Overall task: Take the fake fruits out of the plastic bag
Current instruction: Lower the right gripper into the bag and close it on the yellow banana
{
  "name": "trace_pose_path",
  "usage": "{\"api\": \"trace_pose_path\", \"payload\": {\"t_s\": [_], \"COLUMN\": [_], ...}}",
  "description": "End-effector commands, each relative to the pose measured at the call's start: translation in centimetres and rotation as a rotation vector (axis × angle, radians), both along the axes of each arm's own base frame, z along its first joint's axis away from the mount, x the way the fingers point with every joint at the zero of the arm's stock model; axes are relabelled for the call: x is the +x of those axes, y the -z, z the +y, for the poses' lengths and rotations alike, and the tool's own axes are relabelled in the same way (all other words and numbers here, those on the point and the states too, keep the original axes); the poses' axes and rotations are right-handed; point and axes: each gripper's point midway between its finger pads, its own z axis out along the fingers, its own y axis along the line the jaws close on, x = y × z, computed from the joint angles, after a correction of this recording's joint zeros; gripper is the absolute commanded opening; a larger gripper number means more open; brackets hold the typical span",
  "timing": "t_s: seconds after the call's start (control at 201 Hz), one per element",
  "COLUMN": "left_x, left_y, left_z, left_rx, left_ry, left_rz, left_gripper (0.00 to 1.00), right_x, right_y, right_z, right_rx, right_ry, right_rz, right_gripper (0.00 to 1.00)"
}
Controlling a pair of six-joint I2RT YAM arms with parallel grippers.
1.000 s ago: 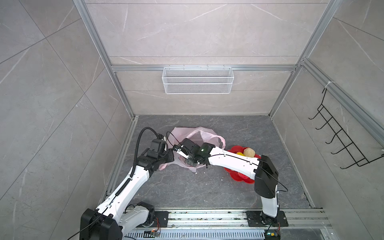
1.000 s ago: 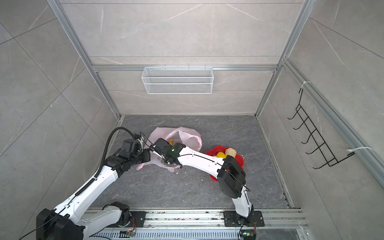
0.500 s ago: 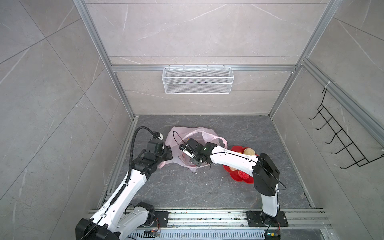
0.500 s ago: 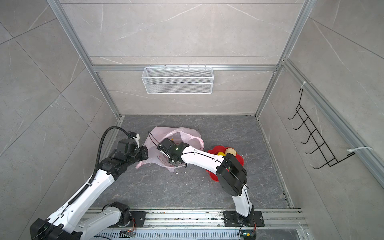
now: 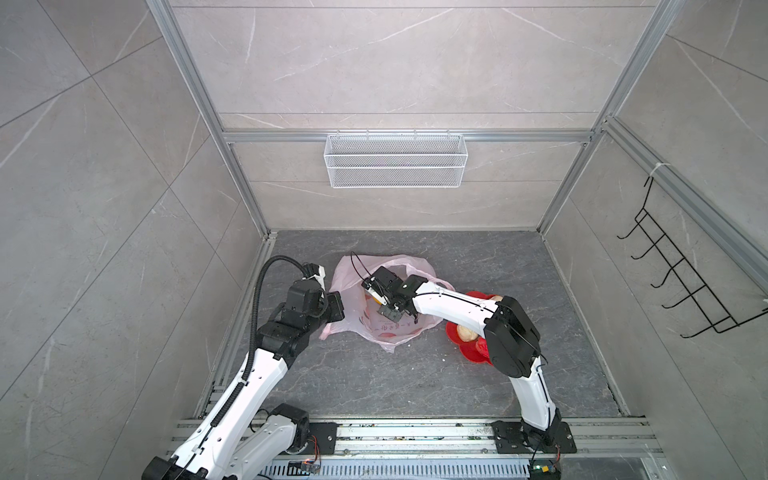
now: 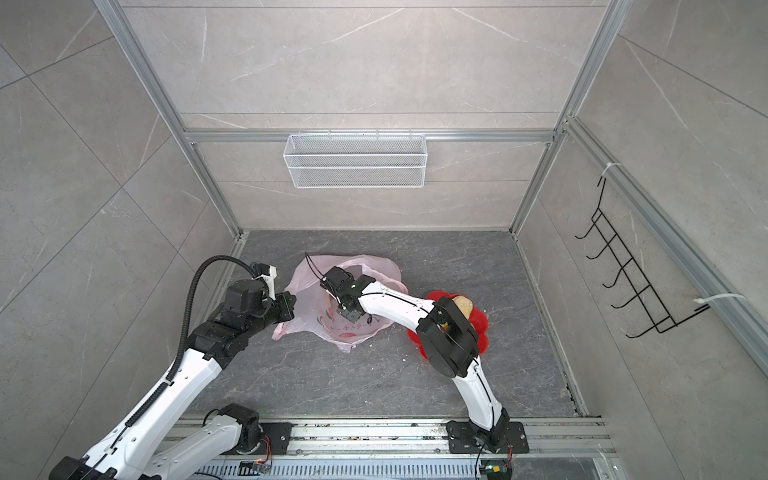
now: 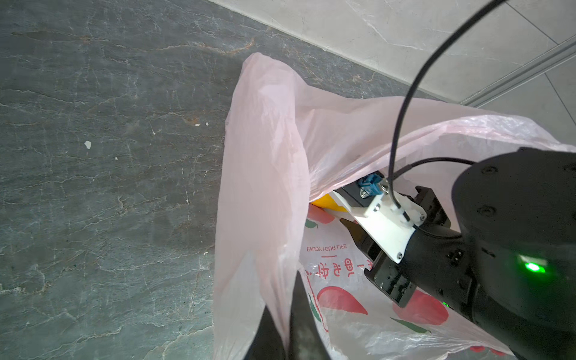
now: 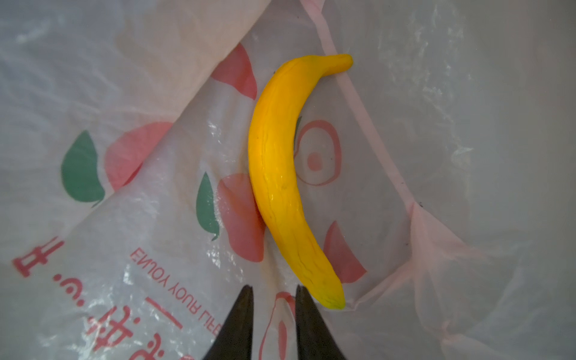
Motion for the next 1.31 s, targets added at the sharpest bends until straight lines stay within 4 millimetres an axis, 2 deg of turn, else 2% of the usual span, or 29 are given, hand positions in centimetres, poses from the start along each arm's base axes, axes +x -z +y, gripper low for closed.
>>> {"api": "trace_pose_path", "payload": {"t_s": [0.0,0.154,0.358,0.587,1.304], "left_x": [-0.4,-0.9,-1.4,-1.6,-2.0], "left_y": [-0.8,-0.8,-0.3,-0.1,0.1], "left_z": [-0.8,-1.2,-1.2,-1.3,-1.6], "left_rx": [-0.012,-0.016,-0.018,-0.018,-0.017], "left_ry": [0.066,0.1,0.105,0.113,0.127], "left_rz": [-0.039,-0.042,-0.028,-0.023,-0.026], "left_gripper": [0.0,0.0,0.0,0.0,0.0], "right_x": [0.9,1.5,1.7,2.6,4.3], "right_y": [0.3,1.0,1.9,1.8,3.0], "right_z": [1.1,1.9,2.9,3.6,4.3], "right_rx": [0.067,0.106,0.146,0.18,0.191], "right_ry": [0.013,-0.001,-0.037,-0.047,-0.063], "right_rz": [0.019,0.035,0.062,0.062,0.125], "right_gripper": [0.29,0.3,0.36,0.44,0.48]}}
